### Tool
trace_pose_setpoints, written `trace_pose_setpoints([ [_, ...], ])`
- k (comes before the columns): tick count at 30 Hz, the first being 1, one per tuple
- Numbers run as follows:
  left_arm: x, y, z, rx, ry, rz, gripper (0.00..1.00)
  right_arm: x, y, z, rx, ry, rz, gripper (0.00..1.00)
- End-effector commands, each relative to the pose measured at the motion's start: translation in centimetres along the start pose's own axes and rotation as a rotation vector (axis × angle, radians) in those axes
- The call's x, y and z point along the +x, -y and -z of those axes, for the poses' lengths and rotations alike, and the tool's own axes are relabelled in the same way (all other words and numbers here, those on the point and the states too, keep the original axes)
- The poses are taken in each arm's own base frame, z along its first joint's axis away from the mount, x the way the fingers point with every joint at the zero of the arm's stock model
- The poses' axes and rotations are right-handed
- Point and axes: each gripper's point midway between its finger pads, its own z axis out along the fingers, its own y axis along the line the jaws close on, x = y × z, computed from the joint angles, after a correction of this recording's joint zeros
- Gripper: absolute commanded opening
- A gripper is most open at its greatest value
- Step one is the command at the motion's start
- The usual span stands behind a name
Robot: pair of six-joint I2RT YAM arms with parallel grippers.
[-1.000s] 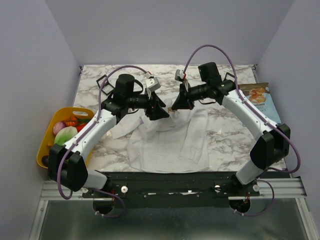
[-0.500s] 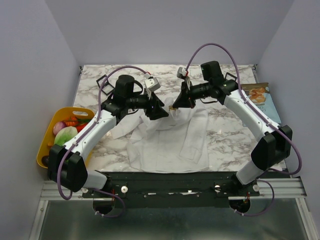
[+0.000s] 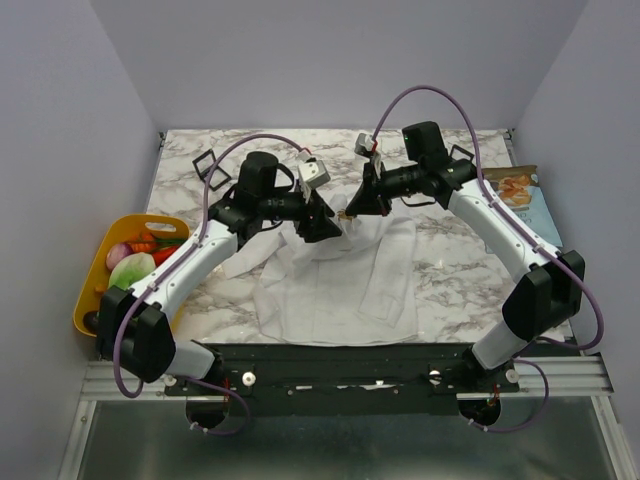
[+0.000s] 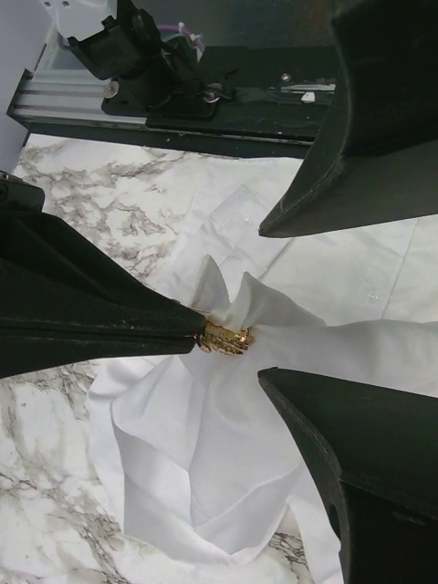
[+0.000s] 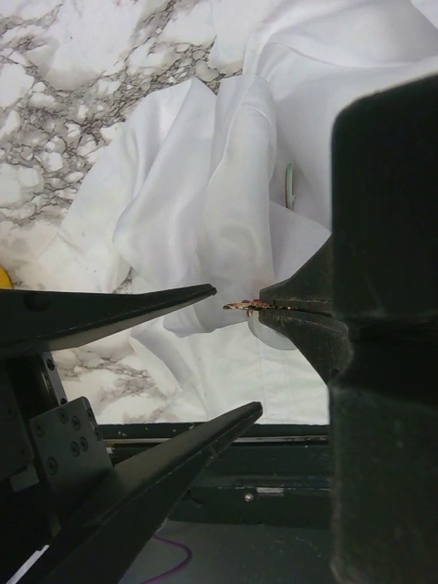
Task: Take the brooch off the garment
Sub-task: Remove the brooch from the clothes.
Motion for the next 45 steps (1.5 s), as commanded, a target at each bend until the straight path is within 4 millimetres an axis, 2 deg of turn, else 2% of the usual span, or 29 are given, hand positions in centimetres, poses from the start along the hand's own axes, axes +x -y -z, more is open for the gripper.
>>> trace_pose_setpoints([
  [1, -0.3, -0.8, -0.8, -0.041, -0.024, -0.031, 0.68, -1.1, -0.6, 0.7, -0.003, 0.033, 0.018, 0.01],
  [6, -0.8, -2.5, -1.6, -0.105, -0.035, -0.019, 0.64, -1.1, -0.9, 0.7, -0.018, 0.036, 0.012, 0.01],
  [10, -1.1, -2.9, -1.9, -0.114, -0.043, -0.014, 0.62, -1.0, -1.1, 0.8, -0.023, 0.033, 0.013, 0.01],
  [22, -0.6, -2.4, -3.0, -0.090, -0.074, -0.023, 0.58, -0.8, -1.2, 0.6, -0.033, 0.030, 0.009, 0.01],
  [32, -0.4, -2.4, -2.9, -0.099, -0.073, -0.028, 0.50, -0.4, -1.1, 0.6, -0.034, 0.026, 0.007, 0.01],
  [40, -0.5, -2.1, -2.9, -0.091, -0.057, -0.019, 0.49, -0.2, -1.1, 0.5, -0.034, 0.022, 0.005, 0.01],
  [45, -0.9, -2.1, -3.0, -0.092, -0.047, -0.015, 0.45, -0.1, -1.0, 0.4, -0.035, 0.020, 0.002, 0.00],
])
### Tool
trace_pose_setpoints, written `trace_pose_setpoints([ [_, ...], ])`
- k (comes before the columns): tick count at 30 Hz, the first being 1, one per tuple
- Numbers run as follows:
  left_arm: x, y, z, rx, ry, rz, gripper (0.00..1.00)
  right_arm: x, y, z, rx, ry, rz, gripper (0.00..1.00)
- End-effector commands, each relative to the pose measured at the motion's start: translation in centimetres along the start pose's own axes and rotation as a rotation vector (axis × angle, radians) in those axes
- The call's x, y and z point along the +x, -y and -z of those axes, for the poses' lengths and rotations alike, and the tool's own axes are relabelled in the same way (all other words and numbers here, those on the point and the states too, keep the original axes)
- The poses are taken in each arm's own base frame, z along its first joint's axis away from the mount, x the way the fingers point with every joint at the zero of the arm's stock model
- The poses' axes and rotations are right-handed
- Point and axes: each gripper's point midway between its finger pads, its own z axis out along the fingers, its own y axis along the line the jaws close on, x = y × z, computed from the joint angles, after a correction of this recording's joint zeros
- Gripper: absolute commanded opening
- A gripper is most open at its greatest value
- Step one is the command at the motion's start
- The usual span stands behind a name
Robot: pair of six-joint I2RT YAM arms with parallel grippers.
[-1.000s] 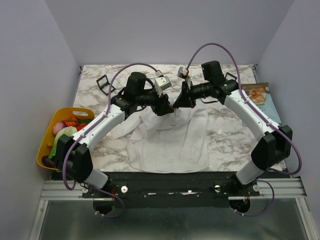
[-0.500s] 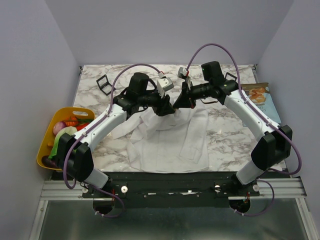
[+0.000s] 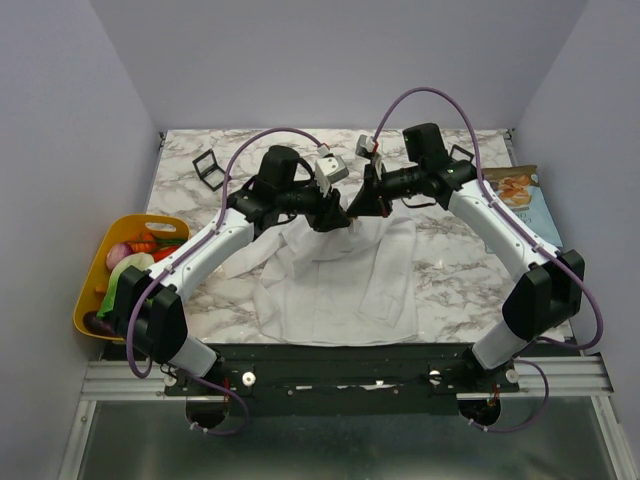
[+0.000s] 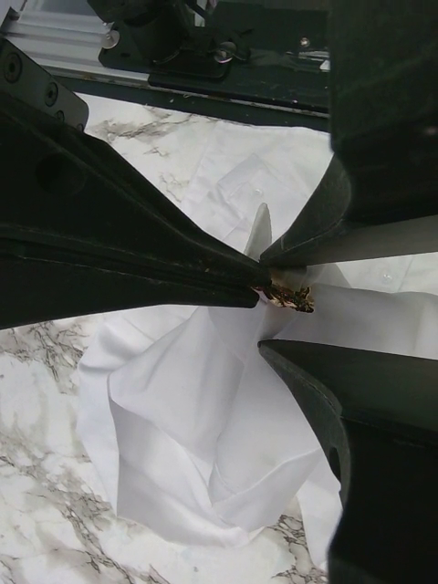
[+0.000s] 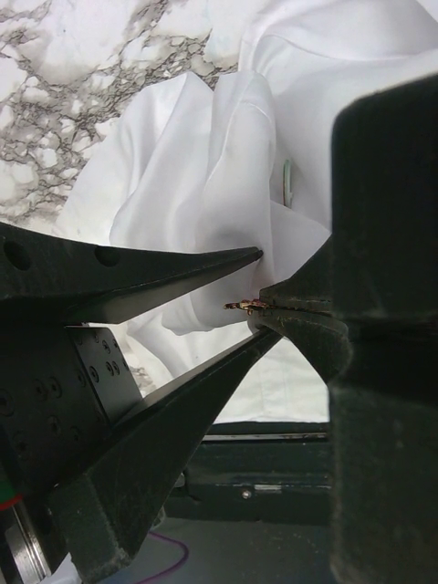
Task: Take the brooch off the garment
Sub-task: Remove the brooch from the clothes.
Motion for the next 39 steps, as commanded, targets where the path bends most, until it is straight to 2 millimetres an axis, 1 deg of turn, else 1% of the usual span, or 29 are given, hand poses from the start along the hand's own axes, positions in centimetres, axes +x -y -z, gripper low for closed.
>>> trace_pose_setpoints([
  [1, -1.11, 0.00, 0.20, -0.015, 0.031, -0.013, 0.44, -0.48, -0.86, 0.53, -0.023, 0.022, 0.010, 0.00],
  [2, -1.14, 0.00, 0.19, -0.015, 0.032, -0.013, 0.40, -0.37, -0.80, 0.49, -0.023, 0.020, 0.008, 0.01],
  [6, -1.30, 0.27, 0.26, -0.005, 0.041, -0.011, 0.40, -0.41, -0.95, 0.45, -0.030, 0.022, 0.008, 0.01],
  [10, -1.20, 0.36, 0.31, -0.003, 0.042, -0.010, 0.40, -0.48, -0.94, 0.55, -0.026, 0.023, 0.010, 0.00],
  [12, -1.29, 0.55, 0.41, 0.002, 0.047, -0.013, 0.43, -0.49, -0.97, 0.55, -0.028, 0.024, 0.009, 0.01],
  [14, -1.16, 0.57, 0.39, 0.004, 0.045, -0.011, 0.43, -0.44, -0.91, 0.52, -0.026, 0.023, 0.008, 0.00],
  [24, -1.10, 0.75, 0.58, 0.003, 0.051, -0.016, 0.42, -0.39, -0.79, 0.50, -0.018, 0.019, 0.012, 0.00],
  [29, -1.18, 0.57, 0.56, -0.006, 0.055, -0.017, 0.39, -0.44, -0.80, 0.64, -0.015, 0.023, 0.012, 0.01],
  [32, -1.06, 0.47, 0.51, -0.010, 0.052, -0.013, 0.32, -0.38, -0.80, 0.55, -0.017, 0.022, 0.011, 0.01],
  [39, -0.94, 0.23, 0.37, -0.018, 0.051, -0.011, 0.31, -0.21, -0.66, 0.38, -0.021, 0.019, 0.005, 0.01],
])
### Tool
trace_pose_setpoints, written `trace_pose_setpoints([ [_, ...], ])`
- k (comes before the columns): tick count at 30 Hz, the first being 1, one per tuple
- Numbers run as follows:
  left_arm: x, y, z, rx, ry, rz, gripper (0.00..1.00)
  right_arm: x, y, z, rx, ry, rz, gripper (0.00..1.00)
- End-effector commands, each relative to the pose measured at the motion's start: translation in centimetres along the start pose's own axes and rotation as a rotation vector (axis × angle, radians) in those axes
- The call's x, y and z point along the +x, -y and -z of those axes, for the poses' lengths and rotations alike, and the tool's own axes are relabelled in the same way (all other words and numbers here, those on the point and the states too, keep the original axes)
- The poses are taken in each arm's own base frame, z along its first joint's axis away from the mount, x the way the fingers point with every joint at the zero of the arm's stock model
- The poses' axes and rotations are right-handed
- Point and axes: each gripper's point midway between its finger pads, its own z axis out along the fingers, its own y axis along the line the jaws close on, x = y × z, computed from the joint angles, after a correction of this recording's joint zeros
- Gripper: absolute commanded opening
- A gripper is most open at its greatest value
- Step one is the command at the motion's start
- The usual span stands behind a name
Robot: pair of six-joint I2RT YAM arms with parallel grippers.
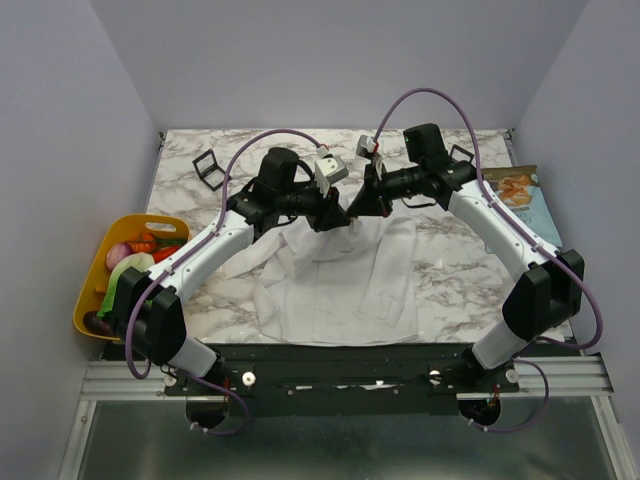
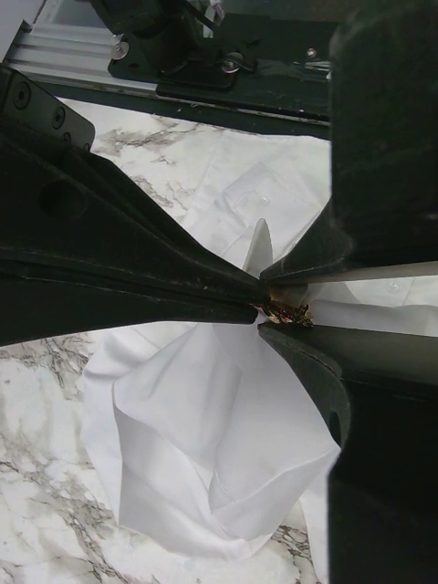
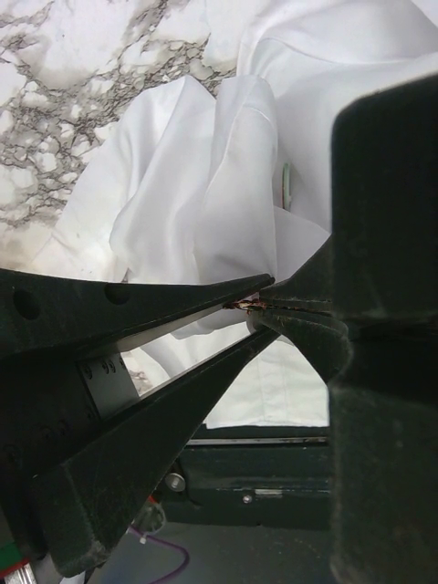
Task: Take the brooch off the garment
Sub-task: Remove the brooch from the clothes.
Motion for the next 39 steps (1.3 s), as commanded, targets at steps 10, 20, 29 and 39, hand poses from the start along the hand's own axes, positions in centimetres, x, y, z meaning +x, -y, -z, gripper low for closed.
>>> trace_pose_setpoints([
  [10, -1.0, -0.6, 0.4, -0.046, 0.036, -0.022, 0.30, -0.3, -1.0, 0.3, -0.028, 0.014, 0.001, 0.01],
  [20, -1.1, -1.2, 0.4, -0.083, 0.043, -0.013, 0.29, -0.3, -1.1, 0.3, -0.031, 0.015, 0.004, 0.00],
  [29, -1.0, -1.0, 0.3, -0.069, 0.039, -0.011, 0.31, -0.3, -0.9, 0.4, -0.024, 0.013, 0.003, 0.01],
  [39, -0.8, -1.3, 0.2, -0.077, 0.032, -0.012, 0.32, -0.1, -0.8, 0.2, -0.024, 0.008, 0.000, 0.01],
])
